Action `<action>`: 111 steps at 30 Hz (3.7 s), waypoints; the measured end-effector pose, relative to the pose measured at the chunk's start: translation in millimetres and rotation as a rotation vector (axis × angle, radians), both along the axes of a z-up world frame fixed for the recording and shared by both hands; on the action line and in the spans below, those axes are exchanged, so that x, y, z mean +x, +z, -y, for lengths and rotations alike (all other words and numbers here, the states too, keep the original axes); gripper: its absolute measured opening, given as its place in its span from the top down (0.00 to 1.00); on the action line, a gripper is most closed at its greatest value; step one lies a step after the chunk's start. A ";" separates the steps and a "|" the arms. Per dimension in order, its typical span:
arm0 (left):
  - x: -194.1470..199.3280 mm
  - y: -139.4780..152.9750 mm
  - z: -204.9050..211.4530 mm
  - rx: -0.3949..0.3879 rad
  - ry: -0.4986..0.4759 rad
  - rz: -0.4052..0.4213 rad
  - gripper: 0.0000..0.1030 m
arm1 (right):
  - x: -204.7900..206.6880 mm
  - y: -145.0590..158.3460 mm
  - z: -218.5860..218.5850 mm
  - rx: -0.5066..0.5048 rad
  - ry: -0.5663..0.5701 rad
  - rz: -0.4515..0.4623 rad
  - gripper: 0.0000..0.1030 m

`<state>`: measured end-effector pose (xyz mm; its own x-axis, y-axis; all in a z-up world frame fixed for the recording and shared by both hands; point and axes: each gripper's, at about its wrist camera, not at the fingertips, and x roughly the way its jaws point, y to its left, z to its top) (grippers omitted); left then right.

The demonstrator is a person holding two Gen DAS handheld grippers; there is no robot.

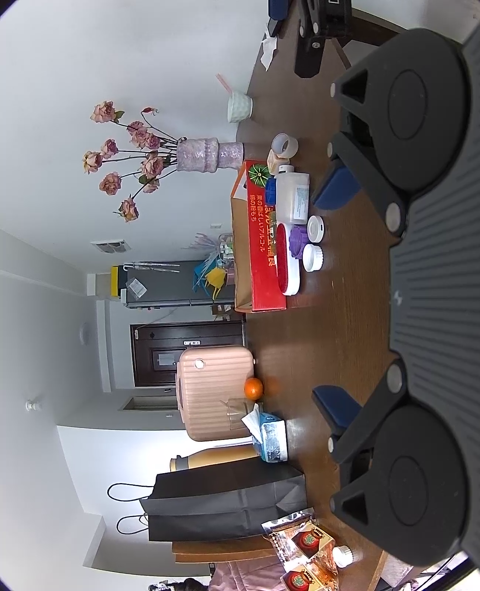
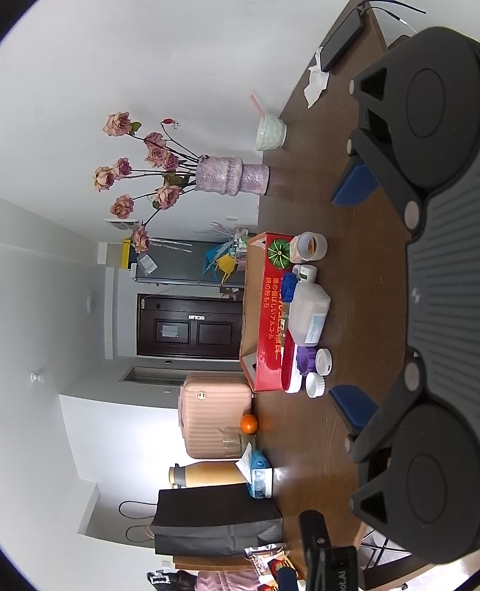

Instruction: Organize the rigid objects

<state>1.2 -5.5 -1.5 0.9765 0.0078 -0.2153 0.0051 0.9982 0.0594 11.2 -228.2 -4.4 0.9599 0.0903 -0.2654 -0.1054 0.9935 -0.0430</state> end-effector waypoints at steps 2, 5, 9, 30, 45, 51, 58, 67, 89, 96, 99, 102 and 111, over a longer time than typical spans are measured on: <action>0.1 -0.1 0.4 0.003 -0.001 0.000 0.00 | 0.8 -1.9 -0.3 -0.001 0.001 -0.005 0.00; 0.8 0.2 -0.4 0.001 0.003 -0.002 0.00 | 1.5 -3.8 -1.2 -0.003 0.005 -0.008 0.00; 1.0 0.2 -0.7 0.000 0.005 -0.001 0.00 | 0.9 -2.7 -0.8 -0.008 0.004 0.001 0.00; 6.1 -1.7 -3.2 -0.001 0.015 -0.016 0.00 | 0.4 -10.3 -10.9 -0.035 0.044 -0.003 0.00; 8.2 -4.7 -4.6 -0.016 0.027 -0.035 0.00 | 2.7 -10.1 -8.3 -0.046 0.037 -0.008 0.00; 7.9 -5.4 -4.4 -0.016 0.027 -0.037 0.00 | 2.3 -11.8 -8.0 -0.045 0.039 -0.009 0.00; 8.1 -6.6 -4.5 -0.016 0.028 -0.040 0.00 | 4.1 -12.2 -9.7 -0.031 0.044 -0.016 0.00; 8.0 -6.0 -2.5 -0.007 0.018 -0.031 0.00 | 1.9 -9.1 -8.0 -0.029 0.044 0.008 0.00; 189.9 -17.5 -11.0 -0.042 -0.099 -0.268 0.18 | 189.8 -27.7 -30.3 0.060 0.268 -0.231 0.08; 251.2 -31.6 2.4 -0.039 -0.214 -0.391 0.29 | 221.0 -34.9 -24.9 0.031 0.265 -0.300 0.22; 275.8 -42.1 7.4 -0.053 -0.220 -0.456 0.42 | 228.4 -37.2 -21.3 0.059 0.263 -0.339 0.34; 280.3 -46.5 3.6 -0.073 -0.223 -0.463 0.60 | 233.1 -37.5 -24.6 0.087 0.297 -0.354 0.35; 257.0 -34.3 -36.2 -0.125 -0.141 -0.429 0.61 | 268.3 -45.0 -68.7 0.030 0.358 -0.412 0.37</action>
<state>258.2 30.7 -35.8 0.7885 -0.1706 -0.5909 0.1394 0.9853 -0.0984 279.5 -159.6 -49.4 0.6850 0.4059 -0.6050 -0.4397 0.8925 0.1009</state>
